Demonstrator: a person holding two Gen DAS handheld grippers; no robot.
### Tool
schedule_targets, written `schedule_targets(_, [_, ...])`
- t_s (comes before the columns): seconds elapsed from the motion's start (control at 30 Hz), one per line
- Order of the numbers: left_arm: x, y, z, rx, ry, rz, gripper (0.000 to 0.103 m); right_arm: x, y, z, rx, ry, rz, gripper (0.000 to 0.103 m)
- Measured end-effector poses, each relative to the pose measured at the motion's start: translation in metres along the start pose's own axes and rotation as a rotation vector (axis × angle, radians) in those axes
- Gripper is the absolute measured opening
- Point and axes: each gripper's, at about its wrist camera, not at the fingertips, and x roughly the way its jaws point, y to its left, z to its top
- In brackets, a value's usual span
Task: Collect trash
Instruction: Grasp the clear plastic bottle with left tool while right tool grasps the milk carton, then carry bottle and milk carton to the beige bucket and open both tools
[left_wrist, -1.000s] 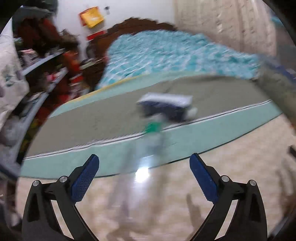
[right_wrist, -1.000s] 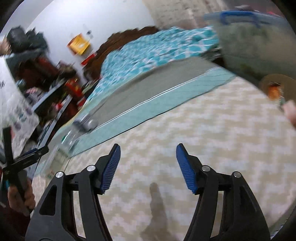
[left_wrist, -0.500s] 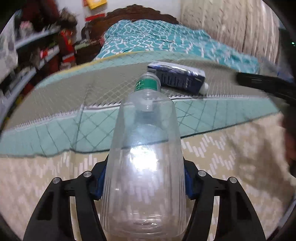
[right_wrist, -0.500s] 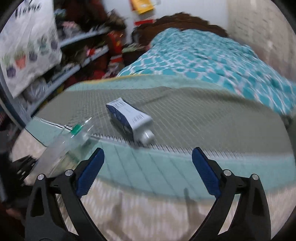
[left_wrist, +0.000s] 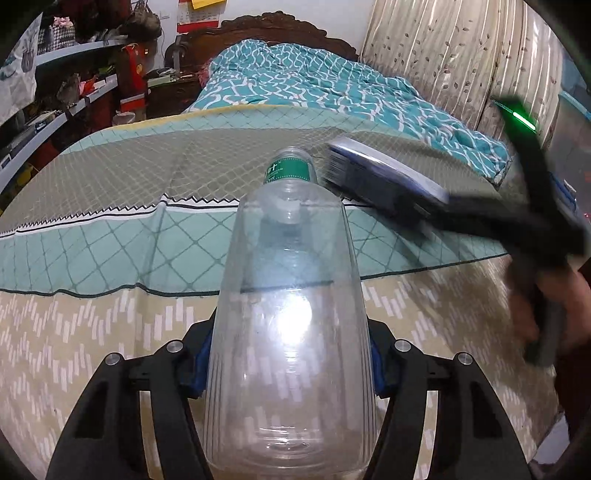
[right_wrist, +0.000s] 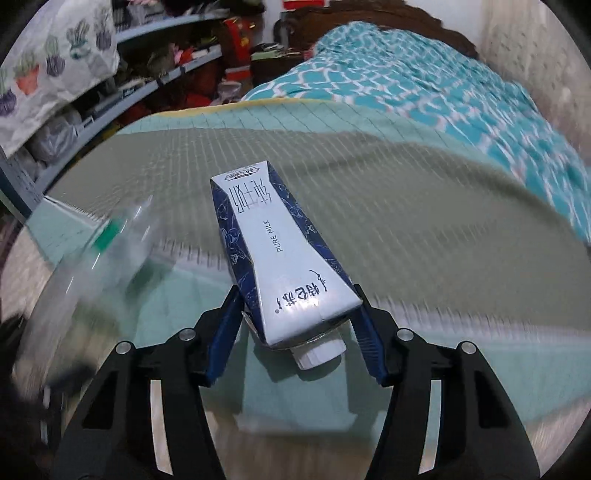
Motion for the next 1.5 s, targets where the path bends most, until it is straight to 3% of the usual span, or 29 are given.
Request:
schedule_targets(0.17, [0.0, -0.02, -0.004, 0.045, 0.018, -0.034, 0.059, -0.07, -0.042, -0.087, 0.142, -0.037, -0.097, 0.059])
schedule_targets(0.33, [0.0, -0.09, -0.012, 0.162, 0.071, -0.214, 0.058, -0.136, -0.073, -0.171, 0.31, -0.085, -0.27, 0.059])
schedule_targets(0.5, [0.004, -0.173, -0.026, 0.329, 0.12, -0.342, 0.059, -0.17, -0.094, -0.218, 0.444, -0.123, -0.348, 0.06])
schedule_targets(0.57, [0.005, -0.205, -0.033, 0.395, 0.133, -0.38, 0.059, -0.173, -0.098, -0.228, 0.46, -0.133, -0.357, 0.062])
schedule_targets(0.7, [0.004, -0.229, -0.043, 0.453, 0.12, -0.339, 0.066, -0.179, -0.108, -0.235, 0.466, -0.172, -0.334, 0.086])
schedule_targets(0.8, [-0.003, -0.226, -0.041, 0.441, 0.09, -0.295, 0.075, -0.184, -0.107, -0.237, 0.43, -0.211, -0.336, 0.091])
schedule_targets(0.93, [-0.009, -0.223, -0.035, 0.441, 0.078, -0.263, 0.076, -0.177, -0.103, -0.227, 0.385, -0.226, -0.303, 0.091])
schedule_targets(0.97, [-0.009, -0.225, -0.037, 0.45, 0.081, -0.257, 0.076, -0.174, -0.103, -0.225, 0.375, -0.225, -0.295, 0.09])
schedule_targets(1.03, [-0.006, -0.229, -0.039, 0.472, 0.095, -0.257, 0.071, -0.167, -0.102, -0.225, 0.359, -0.203, -0.288, 0.057])
schedule_targets(1.07, [-0.004, -0.233, -0.04, 0.485, 0.114, -0.276, 0.061, -0.168, -0.103, -0.226, 0.367, -0.216, -0.287, 0.057])
schedule_targets(1.13, [-0.004, -0.241, -0.041, 0.511, 0.101, -0.265, 0.06, -0.173, -0.109, -0.23, 0.397, -0.236, -0.295, 0.057])
schedule_targets(1.27, [-0.001, -0.272, -0.034, 0.554, 0.131, -0.347, 0.059, -0.191, -0.138, -0.246, 0.494, -0.288, -0.368, 0.057])
schedule_targets(1.37, [-0.001, -0.308, -0.022, 0.594, 0.116, -0.415, 0.059, -0.208, -0.169, -0.262, 0.578, -0.318, -0.433, 0.057])
schedule_targets(1.5, [0.001, -0.386, -0.005, 0.698, 0.118, -0.531, 0.059, -0.239, -0.231, -0.28, 0.707, -0.367, -0.532, 0.057])
